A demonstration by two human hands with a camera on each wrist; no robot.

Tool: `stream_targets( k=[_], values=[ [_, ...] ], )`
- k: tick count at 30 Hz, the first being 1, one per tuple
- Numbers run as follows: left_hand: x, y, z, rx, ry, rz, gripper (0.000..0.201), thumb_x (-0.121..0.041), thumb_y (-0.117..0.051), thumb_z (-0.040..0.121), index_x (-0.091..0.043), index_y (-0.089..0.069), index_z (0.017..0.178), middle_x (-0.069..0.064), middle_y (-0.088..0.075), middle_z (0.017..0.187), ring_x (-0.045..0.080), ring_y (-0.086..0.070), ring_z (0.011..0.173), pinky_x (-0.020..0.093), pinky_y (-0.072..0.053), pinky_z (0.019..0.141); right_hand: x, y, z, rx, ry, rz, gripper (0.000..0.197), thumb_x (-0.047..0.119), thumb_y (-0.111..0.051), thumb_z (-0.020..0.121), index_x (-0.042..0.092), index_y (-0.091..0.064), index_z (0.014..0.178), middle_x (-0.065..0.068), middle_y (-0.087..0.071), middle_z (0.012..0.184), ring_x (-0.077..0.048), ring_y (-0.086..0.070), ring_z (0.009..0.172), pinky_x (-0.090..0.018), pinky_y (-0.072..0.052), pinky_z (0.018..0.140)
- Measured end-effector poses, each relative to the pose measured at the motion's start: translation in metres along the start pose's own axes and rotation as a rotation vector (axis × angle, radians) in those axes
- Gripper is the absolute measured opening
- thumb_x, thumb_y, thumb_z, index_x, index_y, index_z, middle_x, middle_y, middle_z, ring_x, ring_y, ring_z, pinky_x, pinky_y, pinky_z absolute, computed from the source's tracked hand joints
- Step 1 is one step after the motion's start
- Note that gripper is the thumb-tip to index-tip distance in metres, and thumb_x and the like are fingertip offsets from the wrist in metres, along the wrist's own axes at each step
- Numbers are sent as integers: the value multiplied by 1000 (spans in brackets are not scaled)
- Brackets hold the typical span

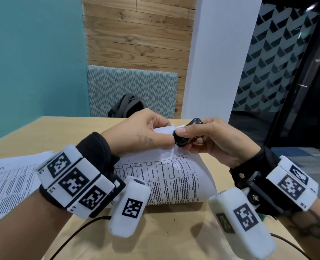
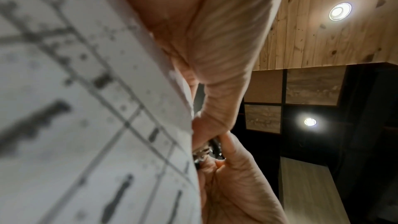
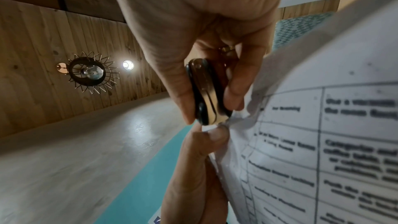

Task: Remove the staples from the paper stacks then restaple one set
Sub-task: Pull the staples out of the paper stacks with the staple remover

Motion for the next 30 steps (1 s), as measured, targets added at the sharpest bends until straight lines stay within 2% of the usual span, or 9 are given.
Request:
stream_targets(
  k=[4,6,9,12,17,20,22,26,30],
  values=[
    [4,-1,2,13,17,0,19,-18,-60,65,0,-61,69,4,-48,63,14,-41,60,27,-31,59,-3,0,2,16,-39,-10,18,17,-70,54,5,-66,68,-11,-58,65,-10,-53,44,-14,-44,42],
    [7,-4,3,55,28,-13,26,-20,-62,65,4,-61,75,13,-52,67,17,-44,64,32,-34,62,-1,2,3,21,-44,6,18,18,-69,54,5,-67,67,-10,-60,65,-9,-51,44,-13,-43,42],
    [11,-8,4,105,31,6,32,-27,-64,68,-1,-67,87,30,-63,94,21,-52,75,39,-40,72,4,6,3,15,-21,10,24,18,-68,54,3,-66,72,-9,-62,67,-9,-52,45,-13,-45,43],
    [12,0,1,128,75,-3,37,-33,-69,71,-4,-68,95,26,-67,96,22,-58,73,36,-45,69,7,11,2,-8,11,-7,26,19,-69,51,5,-64,72,-5,-63,64,-9,-53,45,-14,-47,46],
    [15,8,0,126,111,-90,44,-27,-71,76,-1,-65,111,26,-65,108,26,-64,85,34,-51,81,18,13,-1,43,77,-200,19,18,-74,51,7,-65,64,-1,-60,51,-9,-55,45,-15,-48,50],
    [20,11,-1,132,164,-79,44,-28,-73,74,-7,-66,113,20,-66,113,37,-65,98,45,-49,91,22,20,-5,79,85,-394,27,14,-84,49,3,-70,70,-6,-63,58,-8,-53,49,-14,-45,51],
    [22,15,-3,126,198,-81,41,-29,-75,72,-11,-69,108,19,-69,106,41,-65,97,48,-50,89,25,23,-10,91,109,-471,32,21,-84,51,1,-72,74,-9,-65,63,-8,-54,54,-12,-44,52],
    [22,17,-5,124,213,-53,33,-26,-77,72,-14,-71,103,17,-71,101,39,-67,93,50,-52,88,20,24,-20,116,125,-552,39,24,-81,50,1,-72,80,-13,-65,66,-9,-55,60,-15,-44,55],
    [22,16,-4,116,204,-50,20,-16,-71,77,-13,-73,97,18,-72,96,36,-67,87,53,-51,87,3,41,-26,111,77,-556,45,23,-92,47,9,-73,85,-12,-71,91,-12,-61,67,-21,-48,59]
  ],
)
Point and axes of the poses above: each hand's wrist, its own z-axis towards the middle knuckle, its own y-axis out of the back of the hand, x = y × z, the point moved 7 cm from there along z, towards the middle knuckle
